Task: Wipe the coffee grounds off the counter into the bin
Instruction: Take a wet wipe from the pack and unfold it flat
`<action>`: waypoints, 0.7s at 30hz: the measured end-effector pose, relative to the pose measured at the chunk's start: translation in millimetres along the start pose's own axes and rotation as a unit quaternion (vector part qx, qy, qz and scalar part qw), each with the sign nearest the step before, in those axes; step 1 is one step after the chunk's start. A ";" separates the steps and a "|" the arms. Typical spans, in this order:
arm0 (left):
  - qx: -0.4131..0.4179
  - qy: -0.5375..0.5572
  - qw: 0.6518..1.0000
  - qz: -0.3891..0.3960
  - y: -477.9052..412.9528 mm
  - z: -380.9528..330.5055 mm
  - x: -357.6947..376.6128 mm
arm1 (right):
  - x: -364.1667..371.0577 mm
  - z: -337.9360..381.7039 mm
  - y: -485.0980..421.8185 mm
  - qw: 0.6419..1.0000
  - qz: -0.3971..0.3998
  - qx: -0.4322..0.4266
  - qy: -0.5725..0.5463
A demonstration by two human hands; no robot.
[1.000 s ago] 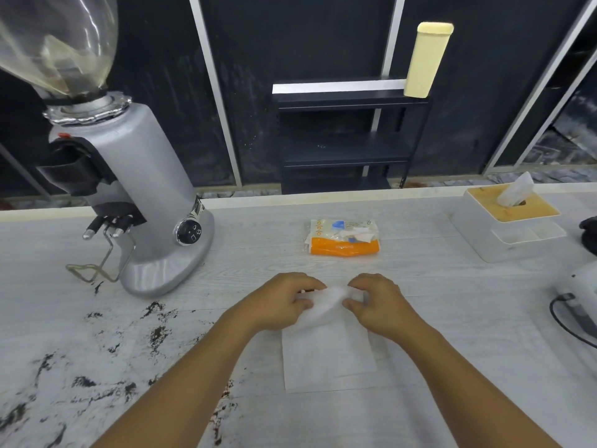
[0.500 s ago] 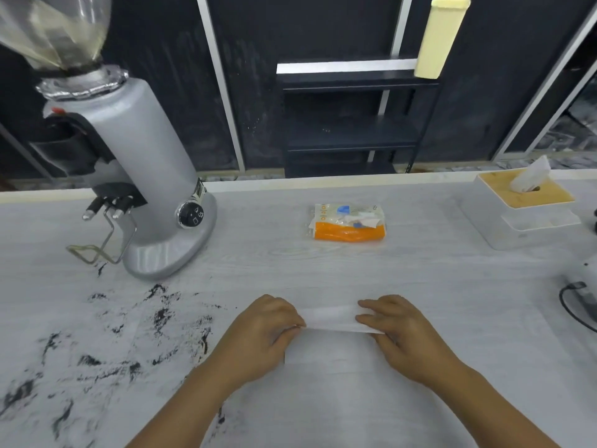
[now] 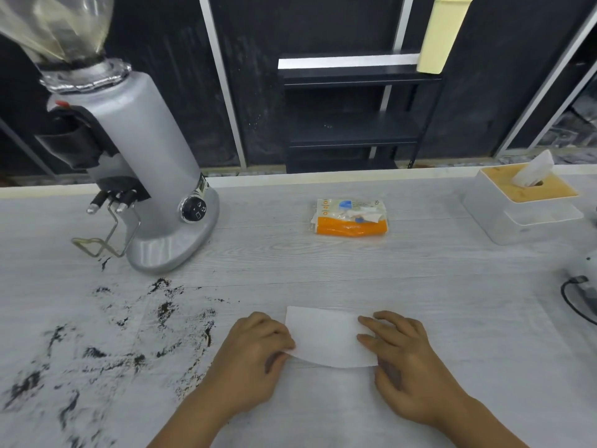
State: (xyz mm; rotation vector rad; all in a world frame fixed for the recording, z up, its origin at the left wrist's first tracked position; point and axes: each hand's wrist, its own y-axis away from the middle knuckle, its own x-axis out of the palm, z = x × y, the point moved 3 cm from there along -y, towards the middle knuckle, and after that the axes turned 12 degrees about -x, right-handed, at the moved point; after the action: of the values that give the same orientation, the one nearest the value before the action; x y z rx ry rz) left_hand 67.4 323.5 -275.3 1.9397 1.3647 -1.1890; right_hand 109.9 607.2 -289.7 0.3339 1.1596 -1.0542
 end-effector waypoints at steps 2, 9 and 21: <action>-0.016 -0.008 1.000 -0.003 1.0 -1.1 0.5 | 4.1 2.1 -4.0 1.000 0.013 0.004 -0.002; -0.055 -0.046 0.997 -0.042 -21.4 -6.1 12.2 | 3.8 18.4 -4.1 0.997 0.004 0.052 0.056; -0.021 0.004 0.999 0.048 -79.5 -20.4 23.4 | 38.9 38.6 -46.4 0.989 0.005 0.117 0.095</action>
State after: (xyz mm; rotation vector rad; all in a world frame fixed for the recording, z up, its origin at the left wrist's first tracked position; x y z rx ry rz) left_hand 5.0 381.5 -277.8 1.9591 1.2753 -1.1009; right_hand 95.1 537.1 -294.2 0.6344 1.2032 -1.1719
